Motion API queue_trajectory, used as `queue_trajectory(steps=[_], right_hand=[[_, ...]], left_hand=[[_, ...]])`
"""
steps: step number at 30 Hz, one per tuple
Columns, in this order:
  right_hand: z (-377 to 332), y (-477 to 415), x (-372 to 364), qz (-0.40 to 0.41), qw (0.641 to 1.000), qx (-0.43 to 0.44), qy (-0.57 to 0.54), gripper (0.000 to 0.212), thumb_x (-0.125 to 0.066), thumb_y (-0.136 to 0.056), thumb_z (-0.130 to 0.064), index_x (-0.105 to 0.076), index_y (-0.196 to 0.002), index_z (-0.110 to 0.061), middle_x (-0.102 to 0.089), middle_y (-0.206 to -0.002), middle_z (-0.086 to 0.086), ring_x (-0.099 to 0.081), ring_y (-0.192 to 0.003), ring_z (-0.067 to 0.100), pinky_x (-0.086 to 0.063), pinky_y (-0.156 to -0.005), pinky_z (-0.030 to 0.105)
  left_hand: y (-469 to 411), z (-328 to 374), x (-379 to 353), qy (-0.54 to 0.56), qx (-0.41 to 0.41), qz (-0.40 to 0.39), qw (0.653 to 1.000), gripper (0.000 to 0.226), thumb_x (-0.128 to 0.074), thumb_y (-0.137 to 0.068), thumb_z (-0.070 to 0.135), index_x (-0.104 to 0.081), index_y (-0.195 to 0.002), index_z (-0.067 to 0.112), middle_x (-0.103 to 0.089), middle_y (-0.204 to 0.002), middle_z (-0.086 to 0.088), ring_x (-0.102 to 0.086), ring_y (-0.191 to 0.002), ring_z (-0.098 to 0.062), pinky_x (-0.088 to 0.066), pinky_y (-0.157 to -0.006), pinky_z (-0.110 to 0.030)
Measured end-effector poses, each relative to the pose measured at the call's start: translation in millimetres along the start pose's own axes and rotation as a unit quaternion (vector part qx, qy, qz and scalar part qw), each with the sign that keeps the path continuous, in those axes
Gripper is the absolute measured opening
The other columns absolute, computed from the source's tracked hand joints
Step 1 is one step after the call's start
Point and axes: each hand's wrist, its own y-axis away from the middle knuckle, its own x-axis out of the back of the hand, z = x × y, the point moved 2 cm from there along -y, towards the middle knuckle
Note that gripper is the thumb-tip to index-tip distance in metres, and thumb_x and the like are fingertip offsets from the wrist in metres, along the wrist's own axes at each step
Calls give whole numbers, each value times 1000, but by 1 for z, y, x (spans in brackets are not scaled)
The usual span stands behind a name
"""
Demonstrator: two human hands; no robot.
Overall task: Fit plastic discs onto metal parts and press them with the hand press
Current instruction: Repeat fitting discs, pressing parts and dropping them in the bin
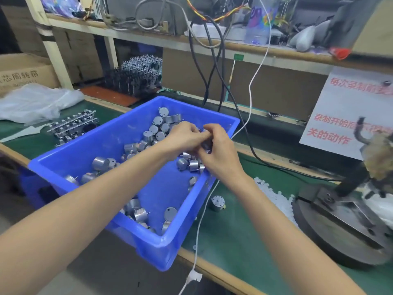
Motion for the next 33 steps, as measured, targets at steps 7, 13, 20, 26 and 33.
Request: queue_trajectory(steps=[7,13,20,26,33], right_hand=[[55,64,77,165,985,-37,-35,40,-68,-82,-8,-52,-119,-11,-59,-88,-11,-55,-72,1,-42,-68,12],[122,151,97,212,951,-217,-65,20,-68,-86,-23,-54,-100,-28,-57,-89,-24,-62,-82,12,-50,-79,27],[139,210,71,156,958,-215,-107,26,-66,-88,-15,-60,-100,-38,-66,-95,-10,-60,-69,10,-52,-64,25],[151,209,72,159,940,-249,-169,28,-61,-90,-5,-55,-104,-29,-65,-93,-4,-63,-66,2,-50,-63,16],[155,213,72,160,936,-262,-173,15,-58,-92,-10,-59,-105,-16,-67,-85,-3,-60,-64,3,-49,-66,18]], left_hand=[[24,65,-86,-41,-41,-101,993,25,-60,-82,30,-56,-65,12,-60,-63,-6,-58,-57,-17,-46,-53,-16],[36,52,-171,-176,-51,-236,954,21,-45,-93,23,-63,-92,10,-65,-97,-8,-63,-89,-25,-50,-74,-31],[44,-36,-207,-250,-38,-138,958,13,-68,-80,20,-62,-90,12,-66,-100,-9,-60,-97,-27,-49,-83,-33],[54,-42,-217,-172,-137,-159,963,9,-60,-84,12,-66,-78,16,-69,-82,0,-62,-84,-22,-50,-77,-33],[72,-64,-221,-85,-236,-170,953,6,-71,-79,15,-69,-74,15,-60,-75,11,-47,-78,-10,-37,-77,-22]])
